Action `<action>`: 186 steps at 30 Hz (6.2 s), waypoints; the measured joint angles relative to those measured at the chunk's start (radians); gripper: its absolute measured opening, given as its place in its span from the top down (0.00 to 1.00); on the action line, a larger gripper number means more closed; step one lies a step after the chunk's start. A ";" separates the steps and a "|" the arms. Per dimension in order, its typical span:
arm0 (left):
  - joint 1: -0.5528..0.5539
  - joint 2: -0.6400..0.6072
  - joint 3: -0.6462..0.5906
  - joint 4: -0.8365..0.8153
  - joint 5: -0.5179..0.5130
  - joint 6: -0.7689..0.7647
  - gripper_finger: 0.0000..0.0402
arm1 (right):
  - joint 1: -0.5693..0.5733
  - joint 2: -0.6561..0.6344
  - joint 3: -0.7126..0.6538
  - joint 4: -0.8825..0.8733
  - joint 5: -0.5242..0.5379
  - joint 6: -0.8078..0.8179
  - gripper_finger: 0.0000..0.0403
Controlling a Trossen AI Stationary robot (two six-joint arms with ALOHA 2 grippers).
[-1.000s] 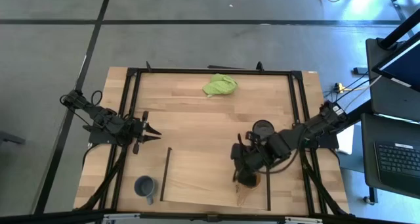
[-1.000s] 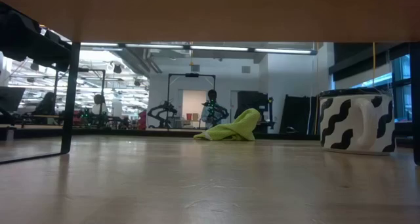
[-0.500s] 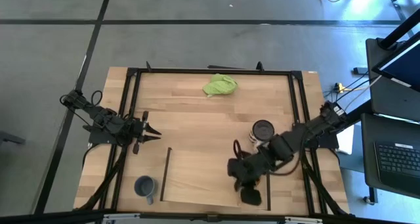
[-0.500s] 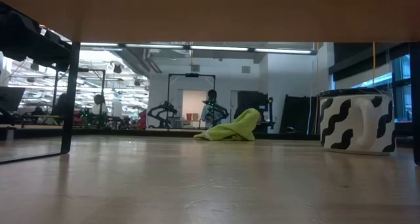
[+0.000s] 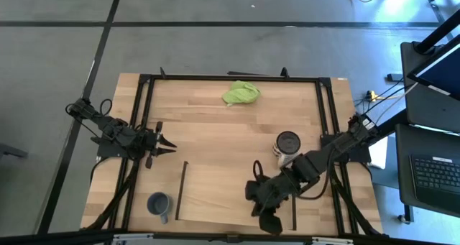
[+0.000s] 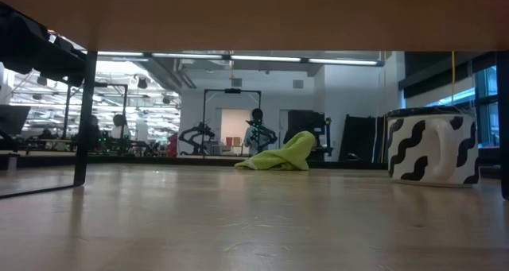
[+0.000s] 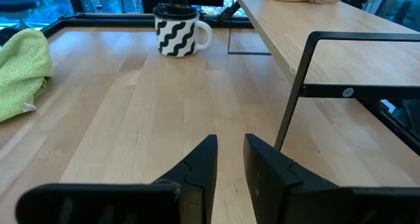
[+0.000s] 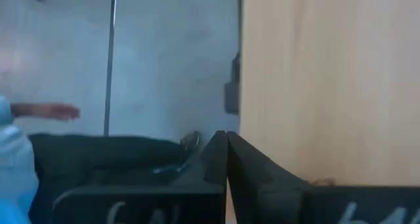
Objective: Stack small to large cups/mugs on shelf
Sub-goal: Put the brown mug on the shelf, then put the blue mug on the shelf
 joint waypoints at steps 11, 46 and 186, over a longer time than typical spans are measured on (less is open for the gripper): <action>0.000 0.000 0.000 0.000 0.000 0.000 0.83 | 0.025 0.022 0.000 -0.037 0.024 -0.026 0.98; 0.000 0.000 0.000 0.000 0.000 0.000 0.83 | 0.040 0.021 0.166 -0.072 0.247 -0.236 0.88; -0.022 0.352 0.670 -0.146 -0.082 -0.125 0.83 | -0.276 -0.115 0.573 -0.694 1.006 -0.103 0.66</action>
